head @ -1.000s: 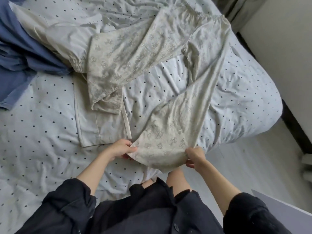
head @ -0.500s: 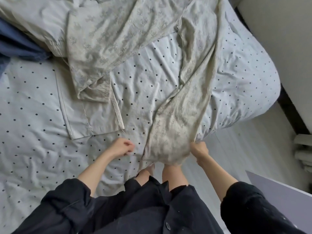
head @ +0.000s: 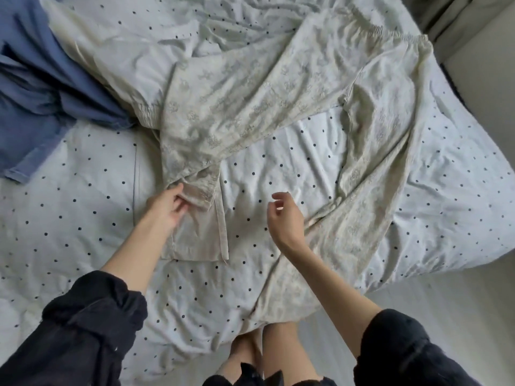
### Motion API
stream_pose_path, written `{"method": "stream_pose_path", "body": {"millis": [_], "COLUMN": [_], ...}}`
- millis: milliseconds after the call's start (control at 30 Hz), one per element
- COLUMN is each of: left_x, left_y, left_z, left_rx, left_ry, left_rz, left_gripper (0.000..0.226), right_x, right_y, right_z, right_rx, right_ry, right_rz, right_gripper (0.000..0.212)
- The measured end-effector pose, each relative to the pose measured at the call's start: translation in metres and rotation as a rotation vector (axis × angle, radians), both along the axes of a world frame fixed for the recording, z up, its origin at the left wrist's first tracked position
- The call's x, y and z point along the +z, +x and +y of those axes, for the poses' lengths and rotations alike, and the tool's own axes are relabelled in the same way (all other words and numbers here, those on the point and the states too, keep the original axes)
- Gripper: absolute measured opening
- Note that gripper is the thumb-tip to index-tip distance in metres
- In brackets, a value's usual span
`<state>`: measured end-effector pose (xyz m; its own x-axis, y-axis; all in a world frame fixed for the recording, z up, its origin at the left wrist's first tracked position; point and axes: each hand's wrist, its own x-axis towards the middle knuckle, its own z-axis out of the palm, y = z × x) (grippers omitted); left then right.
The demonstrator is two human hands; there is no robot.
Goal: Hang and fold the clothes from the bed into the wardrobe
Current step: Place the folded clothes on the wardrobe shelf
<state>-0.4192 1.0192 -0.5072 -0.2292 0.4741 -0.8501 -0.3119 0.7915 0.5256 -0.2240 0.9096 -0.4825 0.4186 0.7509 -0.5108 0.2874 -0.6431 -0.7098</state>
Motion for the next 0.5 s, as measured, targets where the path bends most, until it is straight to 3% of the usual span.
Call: {"method": "stream_pose_path", "body": {"millis": [67, 167, 267, 367, 500], "left_x": [0.003, 0.01, 0.029, 0.055, 0.074], "left_y": [0.008, 0.01, -0.005, -0.032, -0.065], "left_z": [0.006, -0.002, -0.015, -0.033, -0.052], "left_rx": [0.019, 0.032, -0.229, -0.61, -0.931], "left_ry": [-0.007, 0.065, 0.318, 0.75, 1.162], "left_rz": [-0.054, 0.031, 0.61, 1.14, 1.36], "left_gripper": [0.005, 0.016, 0.008, 0.013, 0.033], "right_x": [0.002, 0.004, 0.01, 0.02, 0.023], "right_y": [-0.008, -0.019, -0.032, -0.041, -0.057], "right_z": [0.02, 0.038, 0.056, 0.067, 0.066], "right_rx": [0.04, 0.062, 0.077, -0.022, -0.219], "right_ry": [-0.011, -0.047, -0.043, -0.055, -0.19], "right_rz": [0.106, 0.215, 0.284, 0.492, 0.832], "right_gripper": [0.029, 0.028, 0.026, 0.023, 0.036]}}
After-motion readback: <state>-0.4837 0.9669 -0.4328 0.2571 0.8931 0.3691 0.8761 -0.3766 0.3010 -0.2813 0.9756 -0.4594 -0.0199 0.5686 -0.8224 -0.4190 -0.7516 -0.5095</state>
